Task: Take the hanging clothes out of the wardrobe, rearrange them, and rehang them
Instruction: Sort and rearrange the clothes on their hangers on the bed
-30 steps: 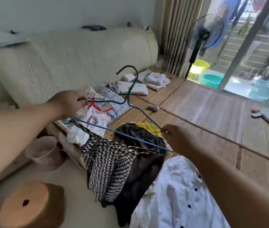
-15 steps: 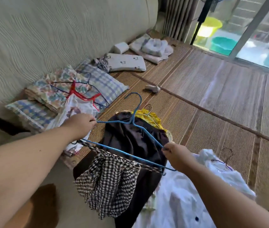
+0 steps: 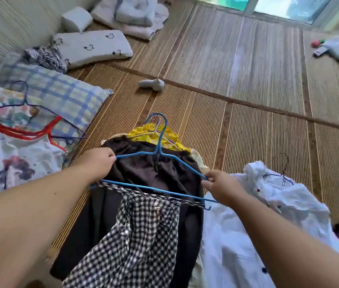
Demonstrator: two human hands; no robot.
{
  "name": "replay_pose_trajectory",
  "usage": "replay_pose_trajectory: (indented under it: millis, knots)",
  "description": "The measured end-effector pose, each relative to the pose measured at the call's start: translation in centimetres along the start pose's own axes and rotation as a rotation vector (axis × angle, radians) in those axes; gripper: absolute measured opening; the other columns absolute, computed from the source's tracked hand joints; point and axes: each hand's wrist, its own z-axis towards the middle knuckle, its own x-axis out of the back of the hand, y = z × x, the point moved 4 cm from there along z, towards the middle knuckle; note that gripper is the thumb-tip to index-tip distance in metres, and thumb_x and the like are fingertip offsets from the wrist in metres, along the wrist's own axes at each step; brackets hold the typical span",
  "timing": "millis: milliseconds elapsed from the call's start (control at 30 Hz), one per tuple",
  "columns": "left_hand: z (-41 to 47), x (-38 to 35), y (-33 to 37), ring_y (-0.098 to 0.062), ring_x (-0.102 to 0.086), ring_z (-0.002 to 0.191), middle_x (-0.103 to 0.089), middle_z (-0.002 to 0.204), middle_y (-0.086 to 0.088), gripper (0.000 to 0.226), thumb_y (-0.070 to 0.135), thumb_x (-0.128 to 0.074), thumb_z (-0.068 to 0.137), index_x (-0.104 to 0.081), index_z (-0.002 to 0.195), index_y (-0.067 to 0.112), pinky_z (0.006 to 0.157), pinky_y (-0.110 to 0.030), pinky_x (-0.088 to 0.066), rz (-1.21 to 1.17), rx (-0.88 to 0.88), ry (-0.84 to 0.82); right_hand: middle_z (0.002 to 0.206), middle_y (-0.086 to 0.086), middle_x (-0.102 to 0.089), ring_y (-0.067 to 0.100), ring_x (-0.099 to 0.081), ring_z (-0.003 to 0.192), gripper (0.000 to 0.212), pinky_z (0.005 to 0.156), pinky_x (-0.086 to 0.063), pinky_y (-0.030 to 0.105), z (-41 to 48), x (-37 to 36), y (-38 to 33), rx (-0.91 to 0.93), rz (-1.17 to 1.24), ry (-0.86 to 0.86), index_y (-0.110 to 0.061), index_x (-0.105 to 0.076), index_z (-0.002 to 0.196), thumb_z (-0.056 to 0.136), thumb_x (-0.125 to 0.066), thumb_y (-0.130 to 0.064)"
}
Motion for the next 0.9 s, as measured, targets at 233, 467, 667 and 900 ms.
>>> replay_pose_trajectory:
  millis: [233, 467, 667, 900]
  knots:
    - [10.2, -6.5, -0.7, -0.031, -0.053, 0.113, -0.059, 0.122, -0.012, 0.029, 0.025, -0.038, 0.1, -0.062, 0.114, 0.018, 0.089, -0.034, -0.041, 0.179, -0.035, -0.043, 0.132, 0.007, -0.055, 0.024, -0.054, 0.117, 0.058, 0.09, -0.041, 0.028, 9.1, -8.0, 1.3, -0.086, 0.022, -0.091, -0.025, -0.04, 0.14, 0.087, -0.059, -0.039]
    - [15.6, -10.6, -0.7, -0.031, -0.053, 0.116, -0.06, 0.126, -0.01, 0.029, 0.03, -0.044, 0.096, -0.063, 0.116, 0.02, 0.09, -0.031, -0.04, 0.121, -0.135, -0.103, 0.146, 0.01, -0.032, 0.031, -0.031, 0.134, 0.083, 0.108, -0.032, 0.046, 12.9, -12.5, 2.4, -0.209, -0.147, -0.04, -0.032, -0.011, 0.15, 0.084, -0.058, -0.052]
    - [11.8, -12.0, 1.8, -0.035, -0.046, 0.124, -0.05, 0.137, -0.016, 0.056, 0.041, -0.053, 0.09, -0.041, 0.141, 0.023, 0.102, -0.037, -0.035, 0.195, -0.247, -0.172, 0.156, 0.005, -0.011, 0.027, -0.008, 0.143, 0.077, 0.114, -0.02, 0.048, 9.0, -12.1, 0.6, -0.171, -0.158, -0.014, -0.033, -0.012, 0.15, 0.087, -0.055, -0.05]
    - [0.3, -8.3, 7.7, -0.029, -0.045, 0.125, -0.048, 0.138, -0.006, 0.056, 0.041, -0.055, 0.088, -0.042, 0.141, 0.027, 0.104, -0.037, -0.037, 0.062, -0.454, -0.315, 0.149, 0.001, -0.026, 0.025, -0.025, 0.136, 0.079, 0.108, -0.03, 0.045, -0.5, -7.3, -2.0, -0.136, -0.149, 0.016, -0.037, -0.007, 0.149, 0.086, -0.054, -0.048]
